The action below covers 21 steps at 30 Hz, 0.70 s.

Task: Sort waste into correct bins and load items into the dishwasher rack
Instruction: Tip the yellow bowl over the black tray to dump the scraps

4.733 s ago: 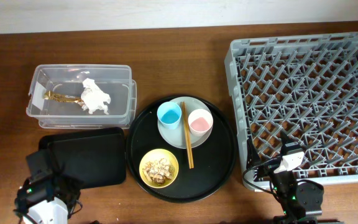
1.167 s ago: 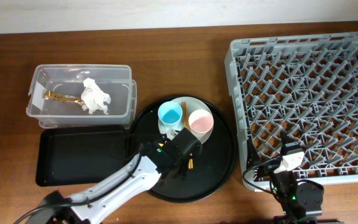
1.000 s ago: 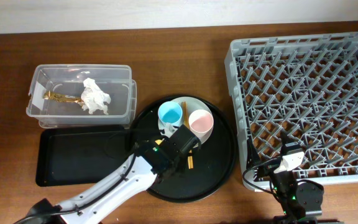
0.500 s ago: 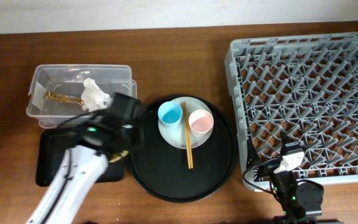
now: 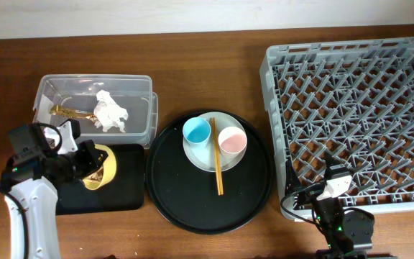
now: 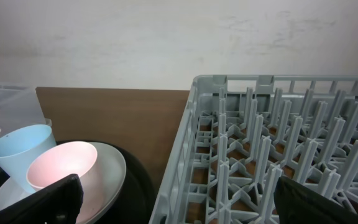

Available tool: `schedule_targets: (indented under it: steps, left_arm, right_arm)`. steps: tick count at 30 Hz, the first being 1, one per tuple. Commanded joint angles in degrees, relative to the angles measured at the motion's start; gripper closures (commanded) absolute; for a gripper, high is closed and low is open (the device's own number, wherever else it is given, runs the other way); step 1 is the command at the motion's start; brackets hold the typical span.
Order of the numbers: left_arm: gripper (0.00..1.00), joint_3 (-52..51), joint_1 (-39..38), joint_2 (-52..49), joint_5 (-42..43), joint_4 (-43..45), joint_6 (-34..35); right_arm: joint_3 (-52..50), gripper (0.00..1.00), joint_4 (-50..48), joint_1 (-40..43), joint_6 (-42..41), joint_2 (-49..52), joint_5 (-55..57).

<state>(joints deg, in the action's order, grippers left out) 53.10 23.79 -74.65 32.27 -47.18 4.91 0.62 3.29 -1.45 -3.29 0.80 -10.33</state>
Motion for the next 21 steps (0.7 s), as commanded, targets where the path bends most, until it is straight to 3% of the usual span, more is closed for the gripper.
schedule_targets:
  steps: [1, 8, 13, 21]
  left_arm:
    - [1.00, -2.78, 1.53, 0.52, 7.54, 4.15, -1.53]
    - [1.00, -6.75, 14.32, 0.52, 29.70, 7.37, -2.84]
    - [1.00, -9.94, 20.61, 0.52, 38.23, 7.82, -4.79]
    - [1.00, -14.71, 29.44, -3.15, 54.10, 17.92, -4.76]
  right_arm:
    - [-0.31, 0.01, 0.33, 0.39, -0.61, -0.37, 0.50]
    - [-0.31, 0.01, 0.33, 0.39, -0.63, -0.37, 0.50]
    - [-0.31, 0.01, 0.33, 0.39, -0.63, -0.37, 0.50]
    - [-0.31, 0.01, 0.33, 0.39, -0.61, -0.37, 0.50]
